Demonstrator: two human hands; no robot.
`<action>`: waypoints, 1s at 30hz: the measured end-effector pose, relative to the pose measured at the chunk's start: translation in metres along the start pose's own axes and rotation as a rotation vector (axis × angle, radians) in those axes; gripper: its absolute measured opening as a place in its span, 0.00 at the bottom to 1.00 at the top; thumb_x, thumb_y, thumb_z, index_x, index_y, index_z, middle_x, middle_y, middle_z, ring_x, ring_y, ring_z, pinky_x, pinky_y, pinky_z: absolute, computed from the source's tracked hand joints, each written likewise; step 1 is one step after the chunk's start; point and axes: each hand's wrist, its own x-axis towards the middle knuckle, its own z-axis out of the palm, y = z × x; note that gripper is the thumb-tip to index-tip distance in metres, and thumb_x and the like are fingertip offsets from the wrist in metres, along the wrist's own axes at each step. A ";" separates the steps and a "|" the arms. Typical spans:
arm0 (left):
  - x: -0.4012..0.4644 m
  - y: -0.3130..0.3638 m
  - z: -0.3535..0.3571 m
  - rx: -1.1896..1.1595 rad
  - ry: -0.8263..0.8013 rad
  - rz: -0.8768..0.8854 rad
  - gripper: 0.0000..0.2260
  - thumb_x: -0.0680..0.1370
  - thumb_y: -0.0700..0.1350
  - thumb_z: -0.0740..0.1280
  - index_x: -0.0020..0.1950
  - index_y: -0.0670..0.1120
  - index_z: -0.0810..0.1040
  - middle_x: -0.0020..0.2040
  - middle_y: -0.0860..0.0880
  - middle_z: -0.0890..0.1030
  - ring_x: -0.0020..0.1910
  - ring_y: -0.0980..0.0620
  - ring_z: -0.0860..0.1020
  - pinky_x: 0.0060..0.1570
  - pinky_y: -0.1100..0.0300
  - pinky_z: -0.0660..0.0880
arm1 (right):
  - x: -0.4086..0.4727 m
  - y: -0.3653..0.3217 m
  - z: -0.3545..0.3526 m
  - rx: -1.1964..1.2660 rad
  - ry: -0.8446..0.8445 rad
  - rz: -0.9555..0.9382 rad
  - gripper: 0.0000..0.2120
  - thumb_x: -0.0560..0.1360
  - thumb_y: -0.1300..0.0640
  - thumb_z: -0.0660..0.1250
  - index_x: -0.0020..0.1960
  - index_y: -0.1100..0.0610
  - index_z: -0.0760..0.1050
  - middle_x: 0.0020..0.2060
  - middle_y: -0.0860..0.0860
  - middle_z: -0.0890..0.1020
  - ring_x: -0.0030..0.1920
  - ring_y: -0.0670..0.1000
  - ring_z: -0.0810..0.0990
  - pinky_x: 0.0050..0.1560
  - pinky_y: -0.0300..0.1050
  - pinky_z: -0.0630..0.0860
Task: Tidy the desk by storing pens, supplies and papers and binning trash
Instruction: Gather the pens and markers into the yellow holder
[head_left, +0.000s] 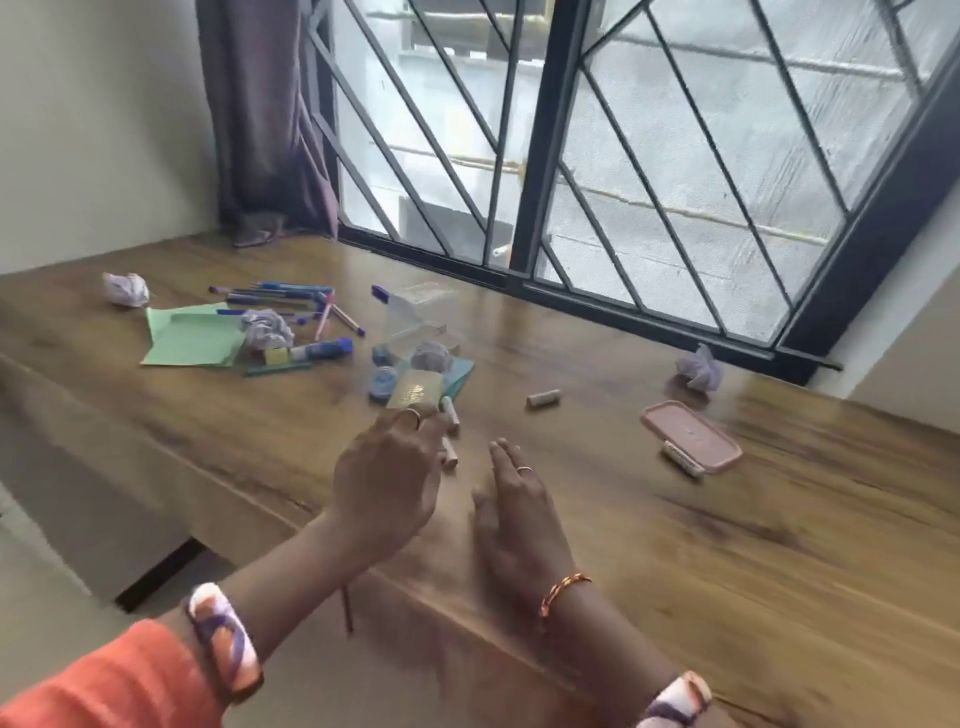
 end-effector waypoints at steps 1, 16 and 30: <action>-0.004 -0.019 0.003 -0.015 0.045 -0.031 0.18 0.66 0.43 0.72 0.56 0.44 0.78 0.52 0.43 0.81 0.46 0.42 0.82 0.40 0.52 0.80 | -0.002 -0.003 0.009 -0.060 -0.005 0.038 0.25 0.79 0.54 0.53 0.75 0.58 0.54 0.75 0.53 0.57 0.76 0.49 0.52 0.74 0.41 0.47; -0.001 -0.116 0.028 0.069 -0.413 -0.439 0.28 0.80 0.51 0.47 0.76 0.37 0.48 0.77 0.40 0.47 0.77 0.45 0.46 0.74 0.51 0.44 | -0.003 -0.022 0.017 -0.194 0.083 0.172 0.21 0.78 0.52 0.57 0.69 0.56 0.67 0.72 0.51 0.66 0.73 0.48 0.62 0.72 0.40 0.56; 0.016 -0.138 0.026 0.333 -0.611 -0.180 0.37 0.77 0.62 0.45 0.71 0.30 0.60 0.72 0.33 0.62 0.72 0.37 0.61 0.70 0.50 0.60 | 0.000 -0.025 0.019 -0.151 0.129 0.300 0.23 0.77 0.51 0.60 0.70 0.56 0.67 0.72 0.51 0.66 0.72 0.50 0.64 0.71 0.43 0.60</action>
